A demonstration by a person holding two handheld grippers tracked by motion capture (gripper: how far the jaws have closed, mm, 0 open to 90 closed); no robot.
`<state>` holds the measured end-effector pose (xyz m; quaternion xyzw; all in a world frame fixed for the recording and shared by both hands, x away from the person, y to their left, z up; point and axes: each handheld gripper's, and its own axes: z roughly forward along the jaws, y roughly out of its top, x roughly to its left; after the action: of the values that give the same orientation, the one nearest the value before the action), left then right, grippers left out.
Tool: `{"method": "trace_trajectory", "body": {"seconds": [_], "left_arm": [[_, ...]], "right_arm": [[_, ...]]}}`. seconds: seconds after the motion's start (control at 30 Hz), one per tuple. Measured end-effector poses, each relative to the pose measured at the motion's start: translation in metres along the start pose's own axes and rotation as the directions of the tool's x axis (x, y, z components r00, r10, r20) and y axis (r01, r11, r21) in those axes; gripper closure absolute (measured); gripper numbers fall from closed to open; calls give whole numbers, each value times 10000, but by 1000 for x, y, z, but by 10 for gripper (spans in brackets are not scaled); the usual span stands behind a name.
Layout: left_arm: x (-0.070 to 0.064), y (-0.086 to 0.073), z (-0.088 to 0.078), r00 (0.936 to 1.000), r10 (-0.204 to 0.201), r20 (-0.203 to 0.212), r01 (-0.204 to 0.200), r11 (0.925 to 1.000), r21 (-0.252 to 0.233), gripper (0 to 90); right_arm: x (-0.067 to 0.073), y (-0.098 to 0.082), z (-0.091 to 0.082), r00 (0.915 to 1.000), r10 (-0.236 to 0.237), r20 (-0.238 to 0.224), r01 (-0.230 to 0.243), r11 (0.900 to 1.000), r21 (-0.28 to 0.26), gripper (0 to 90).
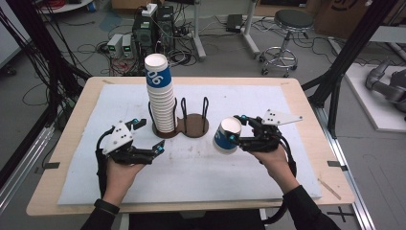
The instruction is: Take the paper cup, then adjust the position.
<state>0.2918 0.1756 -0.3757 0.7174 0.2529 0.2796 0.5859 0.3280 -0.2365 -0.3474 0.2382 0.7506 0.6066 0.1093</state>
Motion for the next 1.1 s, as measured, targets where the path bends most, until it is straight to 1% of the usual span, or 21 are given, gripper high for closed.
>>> {"method": "trace_trajectory", "body": {"seconds": [0.1, 0.23, 0.33, 0.43, 0.57, 0.63, 0.73, 0.87, 0.93, 1.03, 1.1], "left_arm": [[0, -2, 1, 10000, 25, 43, -25, 9999, 117, 82], [-2, -3, 5, 9997, -50, 256, 45, 9998, 184, 82], [-5, -4, 10, 9990, 77, 435, -90, 9995, 314, 82], [-7, -4, 14, 9980, 89, 627, -114, 9992, 389, 82], [-12, -6, 20, 9948, 73, 1016, -115, 9991, 408, 82], [-15, -6, 24, 9916, 48, 1293, -101, 9991, 403, 82], [-19, -5, 31, 9851, -82, 1720, 16, 9993, 383, 82], [-28, -6, 38, 9732, -95, 2299, -5, 9990, 437, 82], [-33, -5, 42, 9690, -30, 2469, -88, 9989, 467, 82], [-41, -2, 45, 9642, -26, 2653, -102, 9988, 469, 82], [-45, 1, 46, 9575, -56, 2883, -63, 9992, 404, 82]], "right_arm": [[-1, 0, -2, 10000, 52, 70, -52, 10000, -15, 304], [-1, -1, -3, 10000, 24, 55, -24, 10000, -15, 304], [-1, -1, -4, 10000, 3, 65, -3, 10000, -5, 305], [0, -1, -5, 10000, 23, 38, -23, 10000, -90, 305], [2, 0, -5, 10000, -30, -20, 30, 10000, -90, 305], [3, 0, -5, 9999, -69, -110, 68, 9999, -78, 304], [5, 0, -6, 9995, -97, -296, 94, 9999, -98, 304], [6, 0, -6, 9988, -156, -463, 151, 9998, -103, 304], [8, 0, -5, 9981, -223, -583, 217, 9997, -113, 305], [12, 0, -5, 9964, -349, -766, 345, 9994, -67, 304], [14, -1, -5, 9959, -336, -845, 338, 9994, 13, 304]]}}
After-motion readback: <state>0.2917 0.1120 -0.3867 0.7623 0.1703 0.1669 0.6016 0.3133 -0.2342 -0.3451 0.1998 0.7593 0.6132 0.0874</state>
